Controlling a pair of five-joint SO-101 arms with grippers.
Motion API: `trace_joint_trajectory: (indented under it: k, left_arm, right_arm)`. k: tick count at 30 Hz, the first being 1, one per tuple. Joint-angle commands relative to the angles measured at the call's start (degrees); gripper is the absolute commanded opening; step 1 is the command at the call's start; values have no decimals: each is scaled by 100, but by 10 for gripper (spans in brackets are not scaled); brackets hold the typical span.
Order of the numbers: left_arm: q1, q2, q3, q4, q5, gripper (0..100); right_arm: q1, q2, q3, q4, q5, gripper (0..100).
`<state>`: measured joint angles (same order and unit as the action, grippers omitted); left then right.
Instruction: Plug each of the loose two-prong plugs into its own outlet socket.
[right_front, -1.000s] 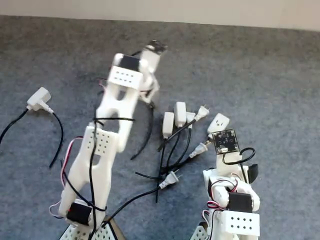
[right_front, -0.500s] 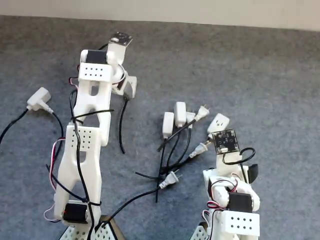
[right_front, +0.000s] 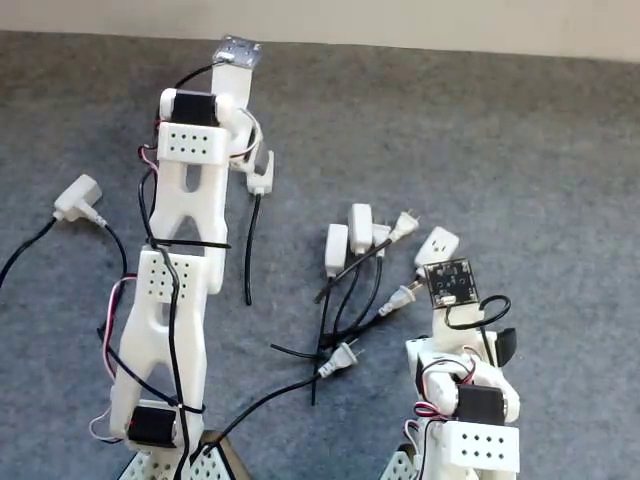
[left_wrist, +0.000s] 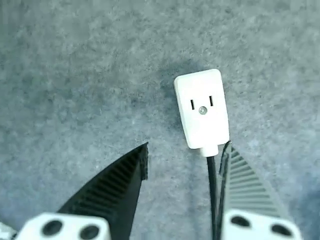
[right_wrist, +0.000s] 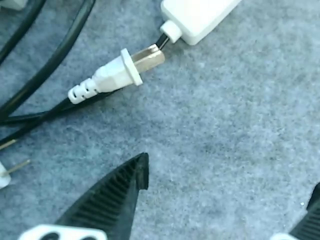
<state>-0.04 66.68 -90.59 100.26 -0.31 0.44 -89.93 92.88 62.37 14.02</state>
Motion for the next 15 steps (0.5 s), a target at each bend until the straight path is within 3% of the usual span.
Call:
trace_joint_trajectory:
  k: [1,5,15]
  left_arm:
    - [145,-189,-242,-26,624,282]
    - [171,-171,-233,-44,607,302]
    - [347,435,532,-1046,484,306]
  right_arm:
    - [-66,-22,-22,-154,-26,461]
    - [-66,-22,-22,-154,-35,461]
    - [-66,-22,-13,-154,-44,461]
